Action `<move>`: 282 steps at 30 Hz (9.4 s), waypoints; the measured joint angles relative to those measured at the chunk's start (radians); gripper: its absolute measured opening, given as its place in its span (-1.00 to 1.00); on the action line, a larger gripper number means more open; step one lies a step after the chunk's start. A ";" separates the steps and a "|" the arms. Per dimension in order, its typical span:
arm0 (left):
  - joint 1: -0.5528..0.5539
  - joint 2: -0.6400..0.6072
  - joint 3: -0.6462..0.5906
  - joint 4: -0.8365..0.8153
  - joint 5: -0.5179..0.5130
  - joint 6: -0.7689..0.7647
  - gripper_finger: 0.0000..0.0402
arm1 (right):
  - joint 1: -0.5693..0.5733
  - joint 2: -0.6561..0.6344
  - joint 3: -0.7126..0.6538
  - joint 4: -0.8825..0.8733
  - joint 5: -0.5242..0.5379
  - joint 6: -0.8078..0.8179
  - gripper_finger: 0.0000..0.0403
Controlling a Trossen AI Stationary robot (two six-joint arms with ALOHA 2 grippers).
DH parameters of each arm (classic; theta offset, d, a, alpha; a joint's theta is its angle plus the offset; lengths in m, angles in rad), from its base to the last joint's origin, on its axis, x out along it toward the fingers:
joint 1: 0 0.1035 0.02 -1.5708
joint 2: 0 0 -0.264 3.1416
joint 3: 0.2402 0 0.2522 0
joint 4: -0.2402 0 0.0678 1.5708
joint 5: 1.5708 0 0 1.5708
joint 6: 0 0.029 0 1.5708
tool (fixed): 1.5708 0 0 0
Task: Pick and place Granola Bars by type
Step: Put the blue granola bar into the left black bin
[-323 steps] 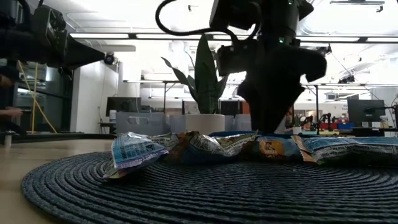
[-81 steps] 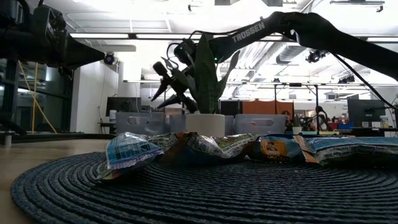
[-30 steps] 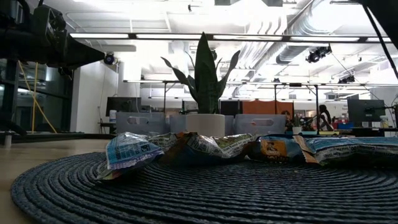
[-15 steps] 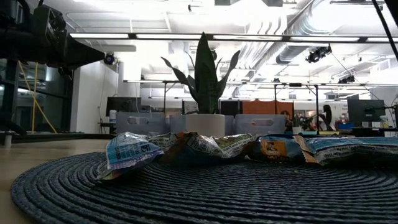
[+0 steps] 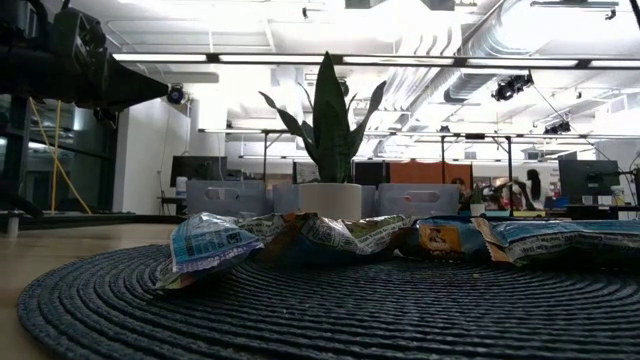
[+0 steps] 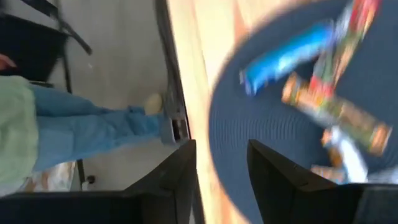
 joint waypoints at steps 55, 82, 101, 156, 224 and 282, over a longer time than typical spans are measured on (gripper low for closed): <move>0.000 0.000 0.000 0.000 0.005 0.000 -0.99 | -0.014 -0.784 -1.582 0.692 0.238 -0.266 -0.37; 0.000 0.000 0.000 0.000 0.005 0.000 -0.99 | -0.172 -0.784 -1.581 0.794 0.169 -0.664 0.30; 0.000 0.000 0.000 0.000 0.005 0.000 -0.99 | -0.171 -0.628 -1.581 0.938 0.146 -0.656 0.30; 0.000 0.000 0.000 0.000 0.006 0.000 -0.99 | -0.158 -0.625 -1.582 1.241 0.174 -0.279 -0.64; 0.000 0.000 0.000 0.000 0.006 0.000 -0.99 | -0.904 0.074 -0.127 1.271 -0.002 -0.137 -0.64; 0.000 0.000 0.000 0.000 0.007 0.000 -0.99 | -0.852 0.296 -0.095 0.912 -0.027 -1.116 -0.64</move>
